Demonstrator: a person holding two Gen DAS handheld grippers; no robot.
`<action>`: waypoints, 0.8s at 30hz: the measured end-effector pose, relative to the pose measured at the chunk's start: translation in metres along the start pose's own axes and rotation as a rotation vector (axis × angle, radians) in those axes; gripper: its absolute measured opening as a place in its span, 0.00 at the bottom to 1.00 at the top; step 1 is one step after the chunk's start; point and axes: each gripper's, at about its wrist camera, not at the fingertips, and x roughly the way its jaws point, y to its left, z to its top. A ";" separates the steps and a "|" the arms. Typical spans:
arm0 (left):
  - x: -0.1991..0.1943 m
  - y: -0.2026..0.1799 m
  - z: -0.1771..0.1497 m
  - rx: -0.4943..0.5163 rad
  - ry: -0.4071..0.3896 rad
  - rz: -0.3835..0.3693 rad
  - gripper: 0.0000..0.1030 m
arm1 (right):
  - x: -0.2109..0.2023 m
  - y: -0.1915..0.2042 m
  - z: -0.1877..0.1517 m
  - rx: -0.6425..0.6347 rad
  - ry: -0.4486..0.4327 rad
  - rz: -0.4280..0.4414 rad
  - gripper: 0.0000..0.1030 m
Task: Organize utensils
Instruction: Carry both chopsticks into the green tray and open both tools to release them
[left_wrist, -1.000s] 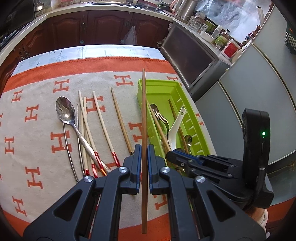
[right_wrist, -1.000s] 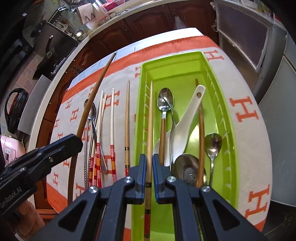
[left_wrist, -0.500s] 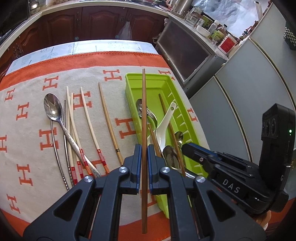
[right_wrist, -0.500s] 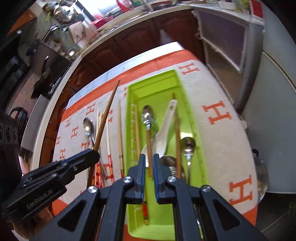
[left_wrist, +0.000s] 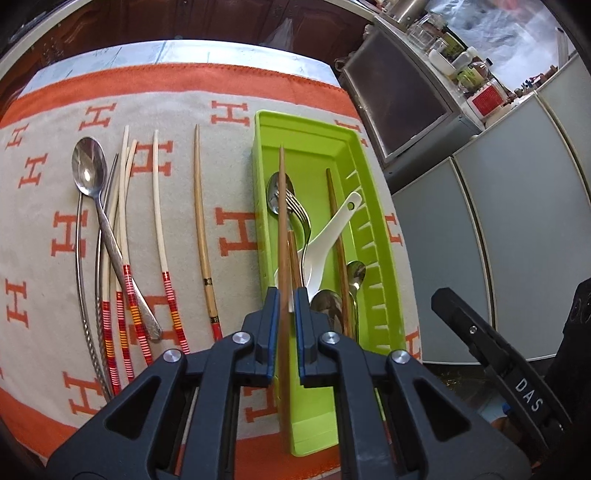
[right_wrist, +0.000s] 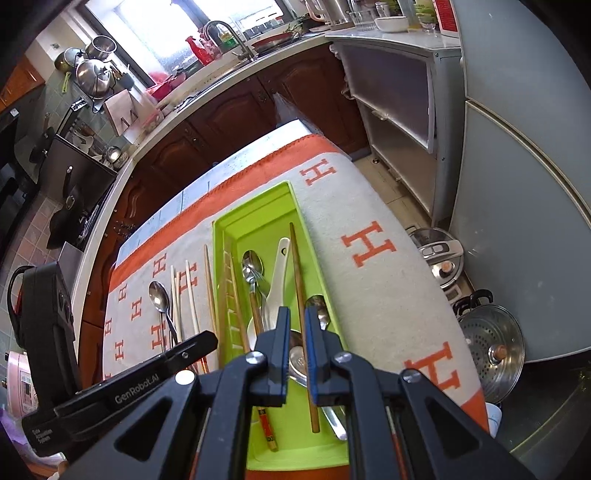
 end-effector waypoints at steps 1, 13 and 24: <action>0.000 0.001 0.000 -0.001 0.001 -0.007 0.04 | 0.001 0.001 -0.001 -0.004 0.003 0.003 0.08; -0.033 0.039 -0.011 0.042 -0.054 0.086 0.04 | 0.014 0.032 -0.016 -0.088 0.047 0.041 0.08; -0.061 0.105 -0.032 0.010 -0.091 0.195 0.04 | 0.030 0.074 -0.035 -0.190 0.100 0.069 0.08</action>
